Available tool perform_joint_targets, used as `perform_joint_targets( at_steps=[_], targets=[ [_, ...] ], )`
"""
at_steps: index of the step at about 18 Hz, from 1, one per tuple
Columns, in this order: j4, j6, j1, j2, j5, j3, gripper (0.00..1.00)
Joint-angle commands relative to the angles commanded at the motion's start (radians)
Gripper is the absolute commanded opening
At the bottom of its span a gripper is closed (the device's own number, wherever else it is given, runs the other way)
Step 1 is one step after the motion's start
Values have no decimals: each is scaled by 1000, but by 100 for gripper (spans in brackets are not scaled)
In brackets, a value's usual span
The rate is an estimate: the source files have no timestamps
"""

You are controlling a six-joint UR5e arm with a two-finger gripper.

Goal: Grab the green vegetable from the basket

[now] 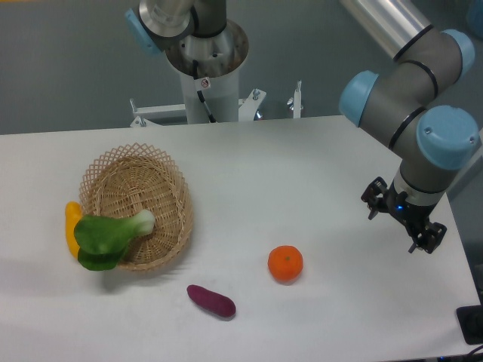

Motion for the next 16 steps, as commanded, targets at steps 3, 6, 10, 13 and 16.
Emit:
perform_joint_targets(
  at_steps=[3, 6, 10, 13, 16],
  targets=[
    [-8, -6, -6, 23, -12, -34, 100],
    [-6, -8, -34, 69, -20, -112, 100],
    [3, -127, -109, 89, -49, -147, 100],
    [2, -195, -182, 89, -55, -150, 100],
    [6, -310, -268, 120, -58, -218, 100]
  ],
)
